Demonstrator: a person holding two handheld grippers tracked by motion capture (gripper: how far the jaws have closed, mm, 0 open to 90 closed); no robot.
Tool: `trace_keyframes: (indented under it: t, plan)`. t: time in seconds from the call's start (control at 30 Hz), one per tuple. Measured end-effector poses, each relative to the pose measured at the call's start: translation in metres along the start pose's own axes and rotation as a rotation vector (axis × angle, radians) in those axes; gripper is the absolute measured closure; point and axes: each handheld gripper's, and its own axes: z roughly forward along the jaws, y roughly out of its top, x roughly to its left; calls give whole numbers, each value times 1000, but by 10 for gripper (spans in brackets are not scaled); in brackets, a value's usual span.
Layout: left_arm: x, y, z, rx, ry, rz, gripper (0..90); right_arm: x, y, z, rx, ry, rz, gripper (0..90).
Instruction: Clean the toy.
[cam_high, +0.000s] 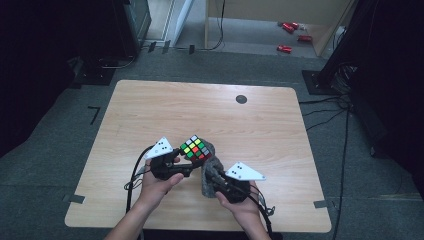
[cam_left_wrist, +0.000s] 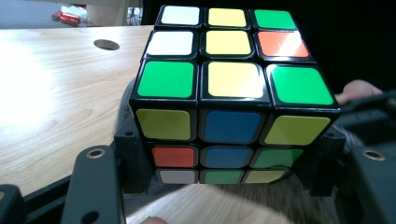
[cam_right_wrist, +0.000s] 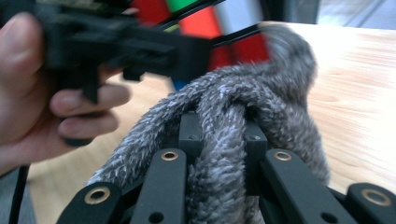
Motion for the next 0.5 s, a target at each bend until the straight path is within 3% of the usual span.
trace_keyframes:
  t: [0.1, 0.2, 0.23, 0.33, 0.5]
  plan:
    - [0, 0, 1, 10, -7, -4, 350, 5, -3, 6, 27, -9, -38, 772]
    - [0, 0, 2, 11, -27, -11, 350, 1, -2, 5, 29, -25, -35, 772]
    - [-2, 0, 2, 5, -52, -14, 350, -6, 0, 0, 4, -61, -3, 772]
    - [-7, 1, 3, 6, -70, -7, 350, -12, 0, -4, -29, -95, 21, 772]
    - [-8, 1, 4, 12, -73, -10, 350, 3, -7, 5, -10, -47, -29, 771]
